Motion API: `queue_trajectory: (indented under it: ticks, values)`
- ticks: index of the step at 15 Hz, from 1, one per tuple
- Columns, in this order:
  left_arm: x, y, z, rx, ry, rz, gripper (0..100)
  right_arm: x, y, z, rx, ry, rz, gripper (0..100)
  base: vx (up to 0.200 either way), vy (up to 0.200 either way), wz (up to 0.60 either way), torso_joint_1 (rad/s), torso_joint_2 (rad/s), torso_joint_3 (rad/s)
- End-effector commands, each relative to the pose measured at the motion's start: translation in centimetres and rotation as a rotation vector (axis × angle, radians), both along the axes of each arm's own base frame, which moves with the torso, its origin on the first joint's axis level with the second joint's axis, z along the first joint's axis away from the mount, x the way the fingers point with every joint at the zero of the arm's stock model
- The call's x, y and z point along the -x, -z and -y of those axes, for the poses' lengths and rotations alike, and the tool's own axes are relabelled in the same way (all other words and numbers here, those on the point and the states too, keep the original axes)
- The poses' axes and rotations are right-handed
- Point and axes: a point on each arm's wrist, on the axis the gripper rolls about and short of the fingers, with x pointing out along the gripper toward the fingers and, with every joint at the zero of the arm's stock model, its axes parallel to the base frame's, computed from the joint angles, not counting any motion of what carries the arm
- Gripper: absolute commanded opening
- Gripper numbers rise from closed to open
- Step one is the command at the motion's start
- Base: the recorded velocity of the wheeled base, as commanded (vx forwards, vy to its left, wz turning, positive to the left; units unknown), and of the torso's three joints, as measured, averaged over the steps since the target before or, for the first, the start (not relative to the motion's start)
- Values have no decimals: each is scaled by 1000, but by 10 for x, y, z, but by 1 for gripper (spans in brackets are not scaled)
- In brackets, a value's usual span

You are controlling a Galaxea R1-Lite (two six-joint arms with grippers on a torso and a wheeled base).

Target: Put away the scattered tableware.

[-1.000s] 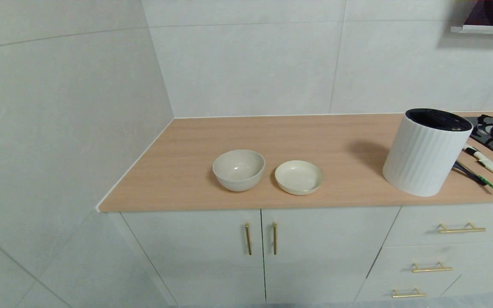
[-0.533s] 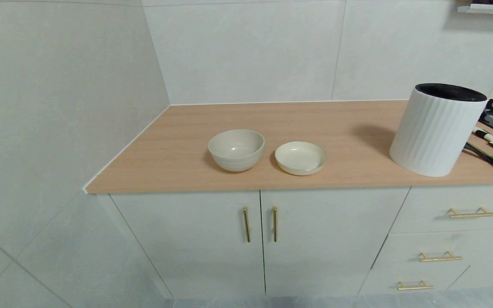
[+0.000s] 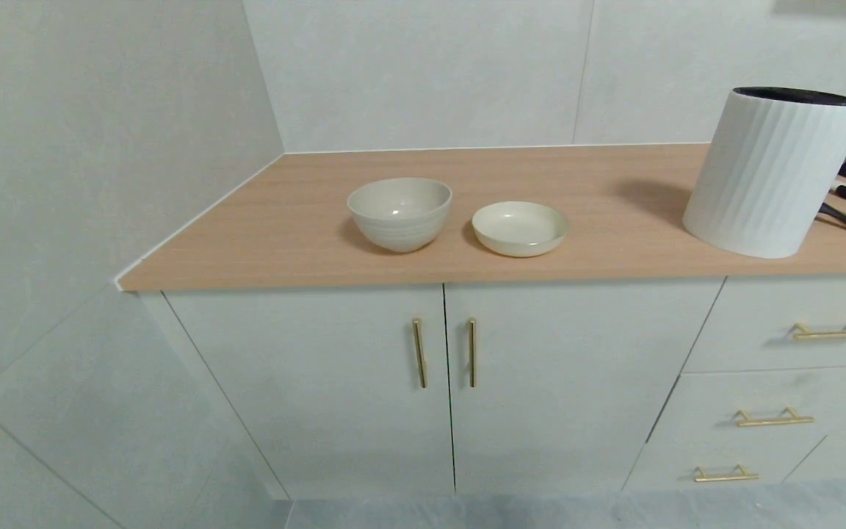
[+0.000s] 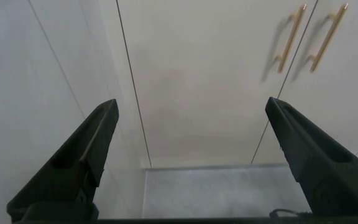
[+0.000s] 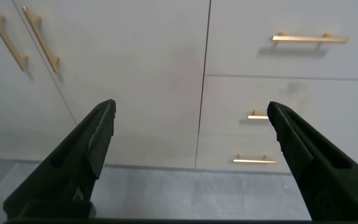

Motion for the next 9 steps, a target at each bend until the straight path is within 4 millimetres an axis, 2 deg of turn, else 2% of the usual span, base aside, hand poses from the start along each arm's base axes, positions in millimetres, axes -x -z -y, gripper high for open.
queue_trajectory:
  ticks: [1,9]
  values:
    - [0,0,0,0,0,1,100,0,0,0,0,-1,0,100,0,0,0,-178,461,290]
    - [0,0,0,0,0,1,100,0,0,0,0,-1,0,100,0,0,0,-149,456,308]
